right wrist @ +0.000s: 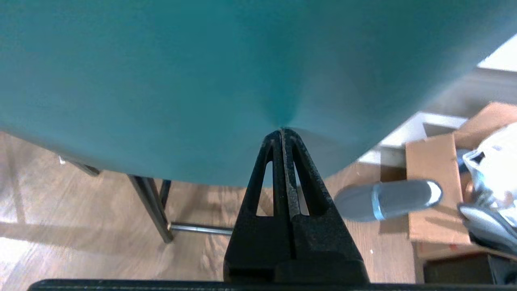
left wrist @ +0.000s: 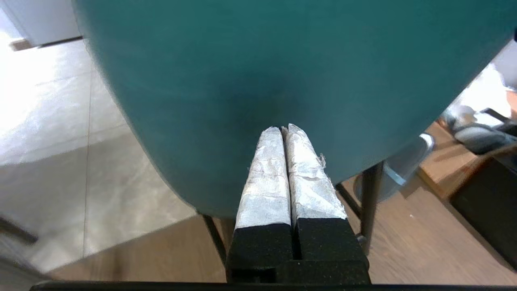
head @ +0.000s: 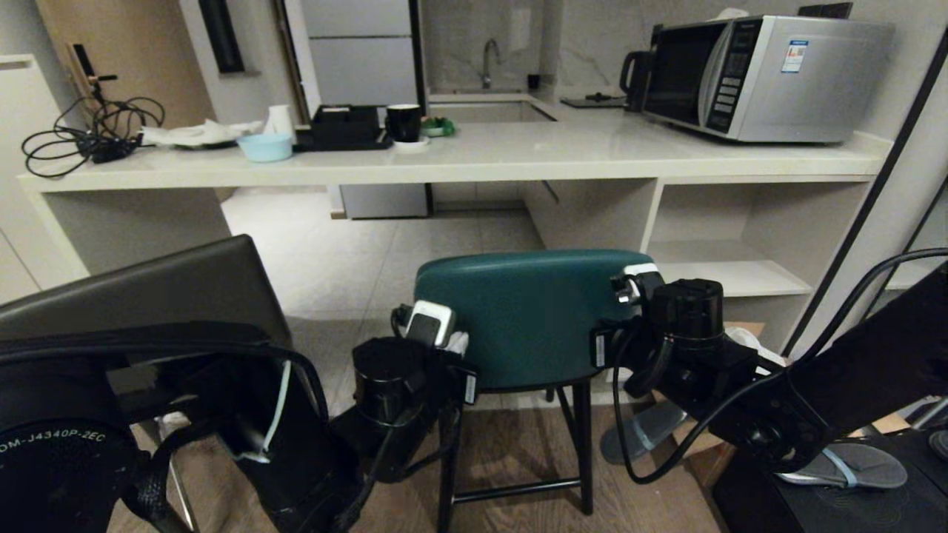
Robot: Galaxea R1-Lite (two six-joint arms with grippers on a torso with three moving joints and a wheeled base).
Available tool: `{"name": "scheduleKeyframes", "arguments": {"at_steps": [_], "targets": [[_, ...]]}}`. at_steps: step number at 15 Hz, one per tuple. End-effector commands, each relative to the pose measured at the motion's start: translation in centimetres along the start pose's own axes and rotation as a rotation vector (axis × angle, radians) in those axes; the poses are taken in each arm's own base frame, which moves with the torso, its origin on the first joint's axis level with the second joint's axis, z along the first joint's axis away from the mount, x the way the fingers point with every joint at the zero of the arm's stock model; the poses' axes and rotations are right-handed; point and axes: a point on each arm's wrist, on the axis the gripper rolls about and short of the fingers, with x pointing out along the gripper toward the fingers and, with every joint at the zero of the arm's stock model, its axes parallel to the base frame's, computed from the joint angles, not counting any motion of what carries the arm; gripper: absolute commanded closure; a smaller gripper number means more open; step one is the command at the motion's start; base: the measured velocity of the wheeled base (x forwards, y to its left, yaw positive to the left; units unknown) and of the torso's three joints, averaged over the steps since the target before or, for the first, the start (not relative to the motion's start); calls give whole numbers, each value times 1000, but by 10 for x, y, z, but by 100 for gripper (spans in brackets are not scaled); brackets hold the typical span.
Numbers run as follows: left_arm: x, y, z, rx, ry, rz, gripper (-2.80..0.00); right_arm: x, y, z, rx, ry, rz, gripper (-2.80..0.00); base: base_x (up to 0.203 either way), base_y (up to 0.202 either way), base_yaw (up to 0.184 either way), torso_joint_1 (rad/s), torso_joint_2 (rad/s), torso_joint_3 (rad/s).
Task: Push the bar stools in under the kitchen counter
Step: Push the blue chair back under the dining table
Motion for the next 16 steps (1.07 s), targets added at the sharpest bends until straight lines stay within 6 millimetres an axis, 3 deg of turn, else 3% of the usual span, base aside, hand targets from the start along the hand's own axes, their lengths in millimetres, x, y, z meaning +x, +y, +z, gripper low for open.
{"name": "scheduleKeyframes", "arguments": {"at_steps": [1,8,16], "targets": [[-4,-10,-2,-7,-17,-1,0,3,1,-4,-1,5,-2,0,0,0,0,0,0,0],[6,10,-6,-1,-12,56,0,11,2,-11,0,-5,-3,0,13,0,0,-1,0,0],[7,14,-6,-2,-12,62,0,15,3,-13,-2,-9,-3,0,188,0,1,1,2,6]]}}
